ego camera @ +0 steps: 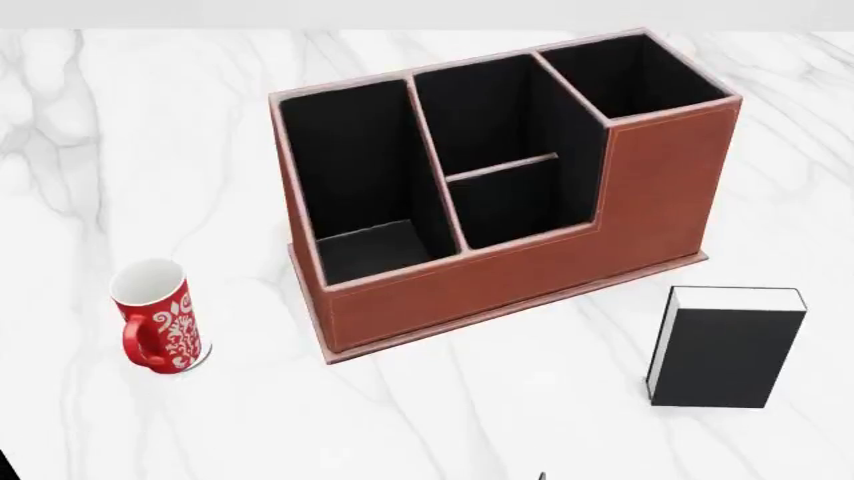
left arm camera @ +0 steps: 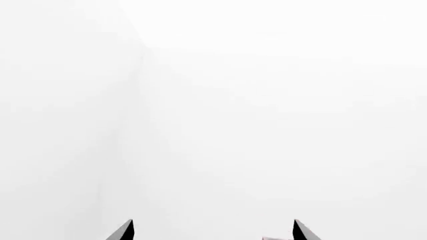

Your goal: Pick up the book and place it in the back compartment of the caddy.

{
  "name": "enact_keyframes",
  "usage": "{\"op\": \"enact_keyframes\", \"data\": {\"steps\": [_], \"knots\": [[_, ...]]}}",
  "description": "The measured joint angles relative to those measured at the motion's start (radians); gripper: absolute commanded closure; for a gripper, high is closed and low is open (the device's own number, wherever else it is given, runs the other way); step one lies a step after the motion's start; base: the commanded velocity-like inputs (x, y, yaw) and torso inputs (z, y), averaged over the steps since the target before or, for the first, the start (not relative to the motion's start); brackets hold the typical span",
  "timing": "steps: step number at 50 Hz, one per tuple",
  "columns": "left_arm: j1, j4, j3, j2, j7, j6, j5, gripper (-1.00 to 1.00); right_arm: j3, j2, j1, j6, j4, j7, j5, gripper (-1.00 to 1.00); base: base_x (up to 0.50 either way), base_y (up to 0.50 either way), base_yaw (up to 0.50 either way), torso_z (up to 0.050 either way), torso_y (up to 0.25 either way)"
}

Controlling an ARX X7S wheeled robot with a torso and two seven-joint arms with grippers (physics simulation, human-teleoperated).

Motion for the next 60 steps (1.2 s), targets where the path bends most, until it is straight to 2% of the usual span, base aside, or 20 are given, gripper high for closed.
{"op": "enact_keyframes", "data": {"steps": [35, 60], "knots": [[0.008, 0.004, 0.039, -0.040, -0.066, 0.040, 0.011, -1.00, -0.035, 0.039, 0.006, -0.002, 0.004, 0.080, -0.008, -1.00, 0.00, 0.00, 0.00, 0.000, 0.000], [0.004, 0.003, 0.059, -0.061, -0.097, 0.036, 0.014, -1.00, -0.056, 0.064, 0.013, 0.032, -0.002, 0.116, 0.005, -1.00, 0.00, -0.10, 0.00, 0.000, 0.000]]}}
